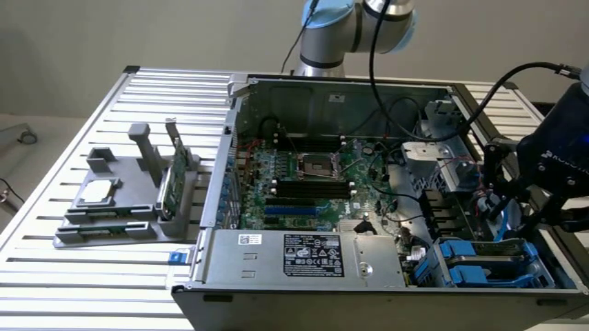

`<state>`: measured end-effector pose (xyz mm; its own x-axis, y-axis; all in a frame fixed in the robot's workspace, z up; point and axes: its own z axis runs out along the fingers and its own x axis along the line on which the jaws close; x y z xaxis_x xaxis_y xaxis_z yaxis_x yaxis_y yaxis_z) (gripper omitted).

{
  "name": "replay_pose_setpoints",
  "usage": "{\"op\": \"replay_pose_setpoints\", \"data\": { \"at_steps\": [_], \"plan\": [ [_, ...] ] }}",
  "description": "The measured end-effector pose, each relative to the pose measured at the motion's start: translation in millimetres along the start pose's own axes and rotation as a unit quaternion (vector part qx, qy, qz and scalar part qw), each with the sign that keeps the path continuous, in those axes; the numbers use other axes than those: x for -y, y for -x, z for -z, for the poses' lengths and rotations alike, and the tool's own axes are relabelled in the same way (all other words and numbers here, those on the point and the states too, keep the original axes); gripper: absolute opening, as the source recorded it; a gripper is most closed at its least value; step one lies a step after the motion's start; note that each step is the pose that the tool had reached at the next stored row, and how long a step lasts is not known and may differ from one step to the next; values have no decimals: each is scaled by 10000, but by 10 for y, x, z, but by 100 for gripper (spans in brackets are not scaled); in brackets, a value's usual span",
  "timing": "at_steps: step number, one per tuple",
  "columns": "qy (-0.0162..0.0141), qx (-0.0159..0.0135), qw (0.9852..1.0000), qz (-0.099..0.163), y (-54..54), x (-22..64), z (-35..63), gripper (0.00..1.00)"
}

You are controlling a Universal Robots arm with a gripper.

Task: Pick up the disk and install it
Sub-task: 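Insert the first disk wire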

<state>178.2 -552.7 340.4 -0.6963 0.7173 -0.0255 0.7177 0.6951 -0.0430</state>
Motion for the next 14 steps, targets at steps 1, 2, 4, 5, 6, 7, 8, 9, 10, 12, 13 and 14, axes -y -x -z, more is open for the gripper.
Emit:
{"op": "replay_pose_setpoints", "data": {
  "at_steps": [1,2,4,5,6,7,8,9,10,12,13,14],
  "plan": [
    [-11,-10,10000,1,6,-9,6,40],
    [-21,-19,10000,2,12,-17,10,40],
    [-44,-40,10000,3,20,-30,15,40],
    [-53,-49,10000,4,21,-32,17,40],
    [-59,-56,10000,4,22,-34,19,40],
    [-65,-62,10000,4,24,-35,22,40],
    [-69,-66,10000,5,26,-37,26,40],
    [-73,-69,9999,5,29,-40,29,40],
    [-74,-70,9999,5,32,-44,31,40],
    [-74,-71,9999,9,39,-51,31,40],
    [-74,-71,9999,18,39,-52,31,40],
    [-74,-70,9999,31,39,-52,31,40]
  ]
}}
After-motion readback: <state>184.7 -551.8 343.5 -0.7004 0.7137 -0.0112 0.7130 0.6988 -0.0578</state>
